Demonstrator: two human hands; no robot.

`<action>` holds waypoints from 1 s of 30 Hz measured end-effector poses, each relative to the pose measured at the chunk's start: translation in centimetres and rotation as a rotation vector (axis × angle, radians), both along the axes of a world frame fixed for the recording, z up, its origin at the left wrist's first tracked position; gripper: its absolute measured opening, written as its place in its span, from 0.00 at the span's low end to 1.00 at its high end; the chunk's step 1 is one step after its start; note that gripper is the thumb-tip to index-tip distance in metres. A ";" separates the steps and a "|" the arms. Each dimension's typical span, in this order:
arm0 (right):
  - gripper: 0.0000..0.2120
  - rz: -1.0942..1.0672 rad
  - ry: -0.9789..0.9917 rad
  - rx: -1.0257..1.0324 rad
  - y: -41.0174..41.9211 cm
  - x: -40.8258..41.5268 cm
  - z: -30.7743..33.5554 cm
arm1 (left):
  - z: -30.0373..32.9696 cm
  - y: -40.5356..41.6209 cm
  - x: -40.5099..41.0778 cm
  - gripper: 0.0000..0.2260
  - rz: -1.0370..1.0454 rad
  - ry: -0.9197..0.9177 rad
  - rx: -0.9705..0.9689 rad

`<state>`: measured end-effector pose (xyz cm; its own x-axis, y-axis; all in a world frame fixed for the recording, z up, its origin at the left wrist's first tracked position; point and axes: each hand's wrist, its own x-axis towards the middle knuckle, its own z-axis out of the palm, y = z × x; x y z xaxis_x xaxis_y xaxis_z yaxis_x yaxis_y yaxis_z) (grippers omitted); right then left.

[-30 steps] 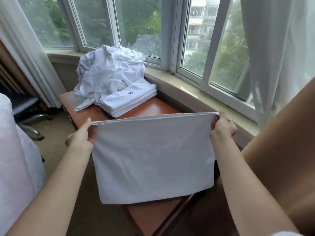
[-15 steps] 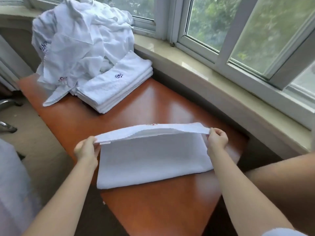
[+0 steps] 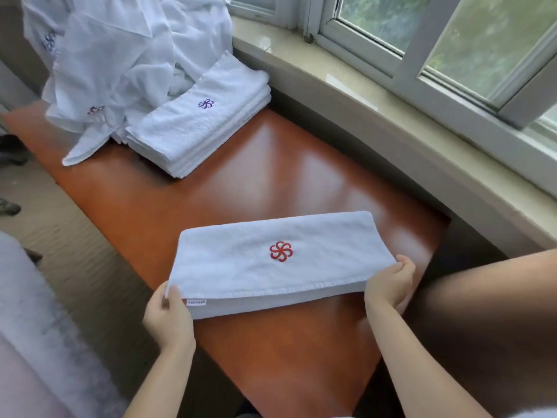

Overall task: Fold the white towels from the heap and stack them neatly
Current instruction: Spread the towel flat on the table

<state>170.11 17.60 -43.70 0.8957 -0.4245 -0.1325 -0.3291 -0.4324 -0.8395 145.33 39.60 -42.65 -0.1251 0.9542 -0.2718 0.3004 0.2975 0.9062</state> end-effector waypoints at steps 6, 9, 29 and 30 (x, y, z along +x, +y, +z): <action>0.16 -0.001 0.239 -0.039 -2.5 -0.1 -1.6 | -2.2 -1.6 -1.9 0.12 -0.024 0.139 -0.176; 0.16 0.113 0.274 -0.125 -2.5 -0.1 -1.7 | -2.4 -1.5 -1.9 0.10 -0.044 0.179 -0.237; 0.11 0.442 0.611 0.936 -5.3 -6.6 7.8 | 7.6 -6.5 -7.2 0.04 -0.111 -0.478 -0.856; 0.11 0.468 0.601 0.980 -4.7 -7.2 8.8 | 8.4 -6.5 -7.4 0.03 -0.122 -0.480 -0.808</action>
